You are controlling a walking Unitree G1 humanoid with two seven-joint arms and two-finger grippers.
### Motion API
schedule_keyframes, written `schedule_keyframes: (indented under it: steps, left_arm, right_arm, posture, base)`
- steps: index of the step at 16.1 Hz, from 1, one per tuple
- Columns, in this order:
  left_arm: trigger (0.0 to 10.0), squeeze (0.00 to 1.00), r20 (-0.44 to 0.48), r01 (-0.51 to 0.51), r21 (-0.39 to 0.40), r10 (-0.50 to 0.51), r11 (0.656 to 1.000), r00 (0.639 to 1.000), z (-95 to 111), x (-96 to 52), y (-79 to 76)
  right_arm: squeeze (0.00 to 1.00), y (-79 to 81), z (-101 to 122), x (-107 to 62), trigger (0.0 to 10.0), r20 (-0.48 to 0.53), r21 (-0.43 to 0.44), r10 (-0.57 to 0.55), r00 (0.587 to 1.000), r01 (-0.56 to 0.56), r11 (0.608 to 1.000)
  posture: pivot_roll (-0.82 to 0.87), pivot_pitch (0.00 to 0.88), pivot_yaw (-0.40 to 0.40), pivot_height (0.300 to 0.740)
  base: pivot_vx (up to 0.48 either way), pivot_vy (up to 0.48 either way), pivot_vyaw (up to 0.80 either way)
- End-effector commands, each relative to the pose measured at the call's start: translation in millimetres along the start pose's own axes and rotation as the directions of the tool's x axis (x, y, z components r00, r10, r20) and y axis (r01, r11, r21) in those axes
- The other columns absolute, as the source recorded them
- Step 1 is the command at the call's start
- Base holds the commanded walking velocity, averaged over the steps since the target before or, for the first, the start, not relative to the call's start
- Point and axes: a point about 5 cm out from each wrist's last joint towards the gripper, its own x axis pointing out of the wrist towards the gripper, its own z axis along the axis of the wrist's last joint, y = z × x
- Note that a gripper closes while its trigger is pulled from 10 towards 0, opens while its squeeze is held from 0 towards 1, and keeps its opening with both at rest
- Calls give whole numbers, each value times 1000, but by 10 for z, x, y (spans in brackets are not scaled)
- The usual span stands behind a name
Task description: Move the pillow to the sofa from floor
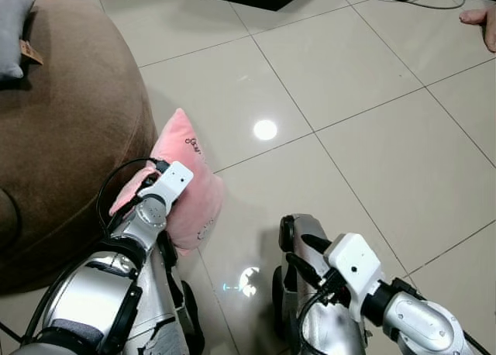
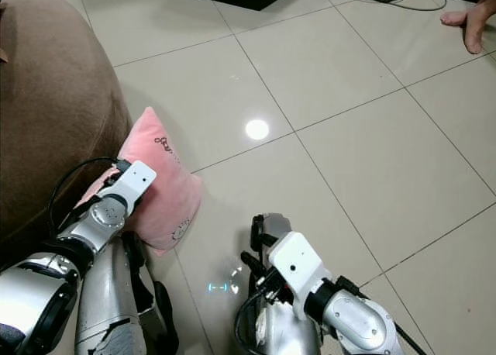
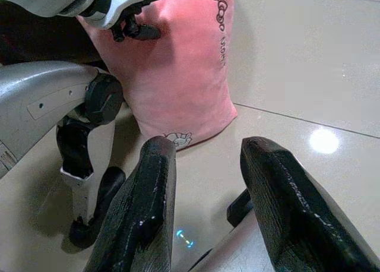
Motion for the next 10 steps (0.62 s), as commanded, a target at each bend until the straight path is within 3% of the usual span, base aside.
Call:
schedule_keyframes:
  steps: [1,10]
  left_arm:
    - [0,0,-37,14,0,-14,1000,999,-80,-13,-41]
    - [0,0,-28,30,-16,-30,999,999,-41,-9,-72]
  right_arm:
    - [0,33,1,-22,10000,-10,0,9,1000,-9,1000]
    - [0,14,-15,-17,10000,-15,-8,-4,1000,4,1000]
  posture:
    - [-264,306,-50,520]
    - [-266,295,-54,520]
  base:
    - [0,0,0]
    - [0,0,0]
